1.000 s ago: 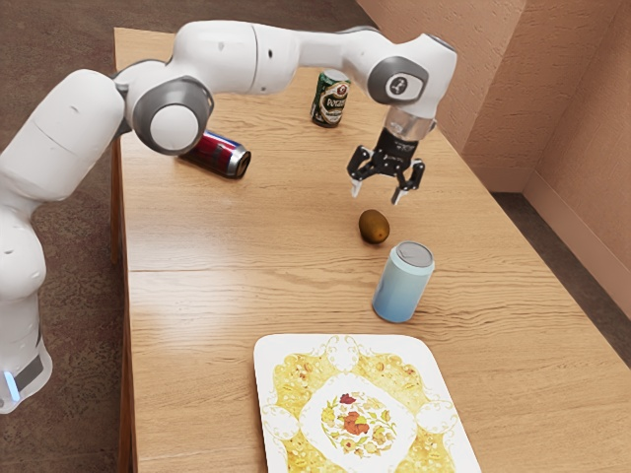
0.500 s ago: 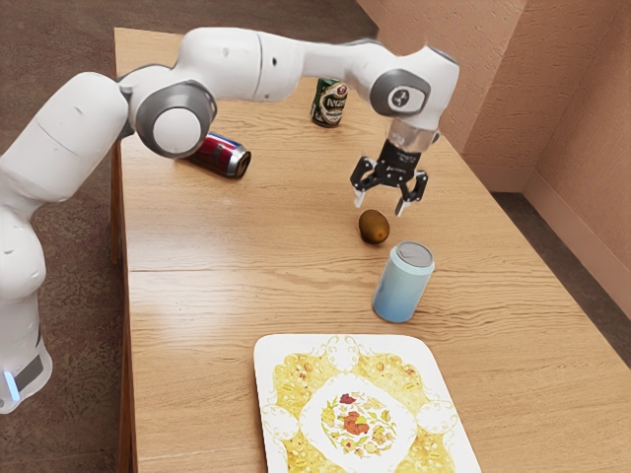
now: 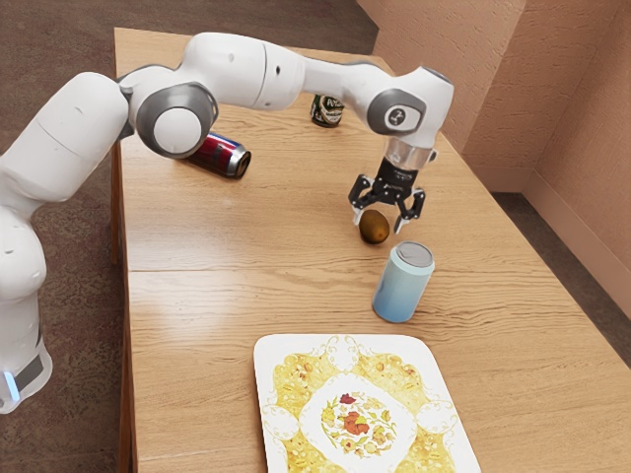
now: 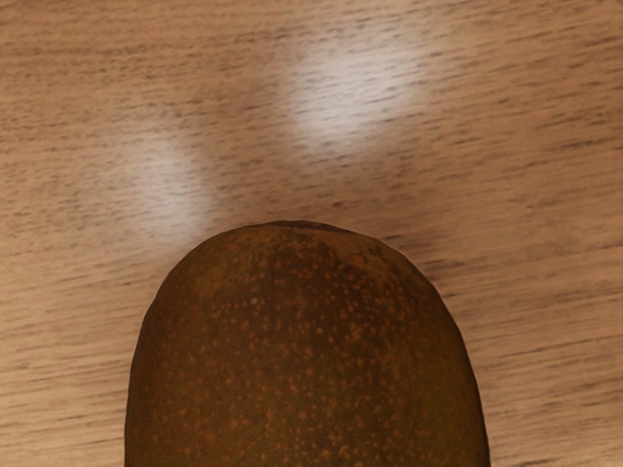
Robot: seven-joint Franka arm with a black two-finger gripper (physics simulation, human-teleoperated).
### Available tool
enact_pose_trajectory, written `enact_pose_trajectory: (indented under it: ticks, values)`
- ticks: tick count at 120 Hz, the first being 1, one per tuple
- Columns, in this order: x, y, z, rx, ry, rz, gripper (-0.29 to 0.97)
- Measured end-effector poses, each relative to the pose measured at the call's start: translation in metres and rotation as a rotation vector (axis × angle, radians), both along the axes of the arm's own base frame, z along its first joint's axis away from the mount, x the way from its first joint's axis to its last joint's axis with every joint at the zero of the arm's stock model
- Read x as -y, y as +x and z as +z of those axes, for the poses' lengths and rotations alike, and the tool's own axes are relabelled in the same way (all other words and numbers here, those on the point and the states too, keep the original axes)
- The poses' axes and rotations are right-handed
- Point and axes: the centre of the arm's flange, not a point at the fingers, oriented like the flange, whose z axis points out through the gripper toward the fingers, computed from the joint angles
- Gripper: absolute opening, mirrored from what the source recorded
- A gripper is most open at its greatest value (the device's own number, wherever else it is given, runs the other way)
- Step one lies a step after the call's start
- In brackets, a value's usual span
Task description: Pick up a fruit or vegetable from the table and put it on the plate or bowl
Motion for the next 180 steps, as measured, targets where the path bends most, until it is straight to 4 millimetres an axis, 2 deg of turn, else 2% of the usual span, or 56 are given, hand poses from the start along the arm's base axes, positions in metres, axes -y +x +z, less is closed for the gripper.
enact_pose_trajectory:
  ticks: [76,103,122,140,156,164,170,180]
  values:
    - [-0.002,-0.003,-0.008,-0.024,0.003,-0.01,0.68]
    - [0.004,-0.003,-0.013,-0.035,0.003,-0.015,0.67]
    - [0.003,-0.002,-0.012,-0.033,0.018,-0.015,0.38]
    - [-0.003,-0.003,-0.009,-0.029,0.031,-0.007,0.32]
    - [-0.001,0.001,0.013,0.015,0.058,-0.018,0.32]
    - [0.011,0.005,0.033,0.053,0.081,-0.047,0.31]
    - [0.022,0.002,0.061,0.091,0.105,-0.074,0.29]
    - [0.06,-0.014,0.136,0.183,0.142,-0.149,0.3]
